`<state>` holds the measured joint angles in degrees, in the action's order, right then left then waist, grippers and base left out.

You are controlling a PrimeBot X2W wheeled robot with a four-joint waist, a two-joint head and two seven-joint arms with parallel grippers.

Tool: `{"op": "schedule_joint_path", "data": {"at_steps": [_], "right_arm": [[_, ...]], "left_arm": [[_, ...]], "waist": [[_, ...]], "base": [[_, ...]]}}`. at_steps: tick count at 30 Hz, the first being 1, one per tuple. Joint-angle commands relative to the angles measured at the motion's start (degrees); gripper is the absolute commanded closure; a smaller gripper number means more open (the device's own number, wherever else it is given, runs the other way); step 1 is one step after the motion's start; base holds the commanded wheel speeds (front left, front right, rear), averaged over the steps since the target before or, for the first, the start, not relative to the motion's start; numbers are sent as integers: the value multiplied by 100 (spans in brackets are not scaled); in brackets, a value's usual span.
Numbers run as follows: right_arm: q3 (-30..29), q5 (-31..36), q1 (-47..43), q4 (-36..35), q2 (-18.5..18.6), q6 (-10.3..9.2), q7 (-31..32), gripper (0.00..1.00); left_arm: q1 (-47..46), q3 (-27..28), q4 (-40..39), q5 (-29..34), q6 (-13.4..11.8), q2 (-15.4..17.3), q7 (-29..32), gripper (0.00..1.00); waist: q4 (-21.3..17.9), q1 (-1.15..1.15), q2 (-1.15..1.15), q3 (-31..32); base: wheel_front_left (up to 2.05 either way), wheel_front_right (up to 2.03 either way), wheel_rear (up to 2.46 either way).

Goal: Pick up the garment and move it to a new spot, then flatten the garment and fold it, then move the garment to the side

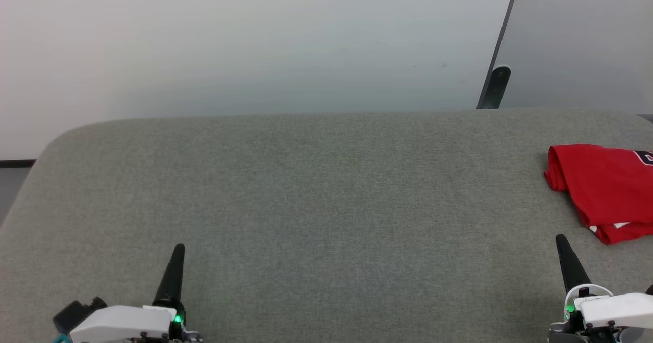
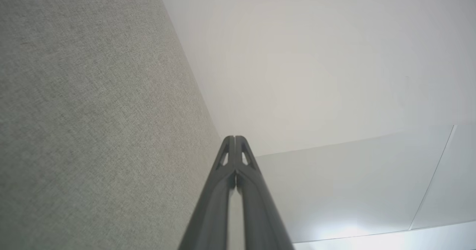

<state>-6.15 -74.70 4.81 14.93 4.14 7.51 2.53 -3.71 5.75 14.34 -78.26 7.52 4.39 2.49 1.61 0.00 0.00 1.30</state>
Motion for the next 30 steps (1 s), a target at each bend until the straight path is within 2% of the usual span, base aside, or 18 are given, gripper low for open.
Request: {"op": "schedule_joint_path", "data": {"at_steps": [1,30], "right_arm": [[-21,-173,98,-53,-16,-2,35,100],[-40,-1528,170,-95,-117,-3,359,100]], "left_arm": [[-117,24,-37,-125,-4,8,30,100],[-250,80,-35,-1215,-5,-137,358,100]], "waist": [[-8,0,0,-8],[-132,0,0,-121]], "base": [[0,0,0],[0,0,0]]}}
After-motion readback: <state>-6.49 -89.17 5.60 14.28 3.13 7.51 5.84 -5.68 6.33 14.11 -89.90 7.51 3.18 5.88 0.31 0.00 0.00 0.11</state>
